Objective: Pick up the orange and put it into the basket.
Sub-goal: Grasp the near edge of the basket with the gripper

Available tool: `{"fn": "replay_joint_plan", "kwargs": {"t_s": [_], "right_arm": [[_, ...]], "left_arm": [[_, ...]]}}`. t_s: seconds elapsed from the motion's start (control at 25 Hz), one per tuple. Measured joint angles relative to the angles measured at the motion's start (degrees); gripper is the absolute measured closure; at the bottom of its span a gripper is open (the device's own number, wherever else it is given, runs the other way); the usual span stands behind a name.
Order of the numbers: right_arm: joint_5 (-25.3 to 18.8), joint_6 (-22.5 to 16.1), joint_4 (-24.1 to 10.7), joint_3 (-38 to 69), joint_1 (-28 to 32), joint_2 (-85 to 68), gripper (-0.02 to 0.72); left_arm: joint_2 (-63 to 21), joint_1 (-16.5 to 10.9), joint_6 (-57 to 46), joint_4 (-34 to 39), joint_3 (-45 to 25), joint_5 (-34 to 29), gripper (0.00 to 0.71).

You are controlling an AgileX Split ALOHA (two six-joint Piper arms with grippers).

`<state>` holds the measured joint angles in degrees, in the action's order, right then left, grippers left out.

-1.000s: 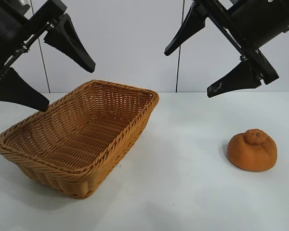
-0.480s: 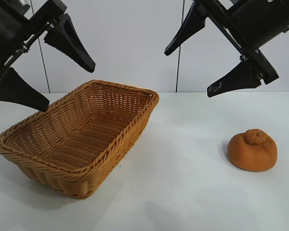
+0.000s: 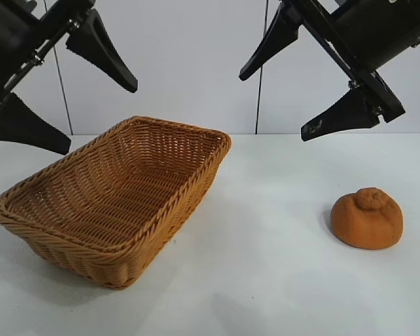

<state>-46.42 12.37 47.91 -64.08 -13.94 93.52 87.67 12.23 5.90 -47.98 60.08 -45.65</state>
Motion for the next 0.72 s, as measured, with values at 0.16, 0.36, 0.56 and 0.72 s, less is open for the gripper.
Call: {"fn": "replay_joint_plan", "kwargs": {"t_s": [0.16,0.36,0.56,0.72], "right_arm": [[0.18,0.13,0.00,0.00,0.00,0.00,0.039],[0.42,0.19,-0.05,0.00,0.00,0.00,0.039],[0.42,0.30,-0.05,0.00,0.00,0.00,0.039],[0.42,0.32,-0.05,0.00,0.00,0.00,0.039]], "left_arm": [[-4.05,0.41,-13.06,7.78,0.00,-2.24,0.017],[-6.07,4.66,-32.99,22.07,0.00,-4.53,0.017],[-6.07,10.12,-52.37,35.84,0.00,-3.81,0.017],[-4.46,10.85,-64.83,43.54,0.00,-3.26,0.017]]}}
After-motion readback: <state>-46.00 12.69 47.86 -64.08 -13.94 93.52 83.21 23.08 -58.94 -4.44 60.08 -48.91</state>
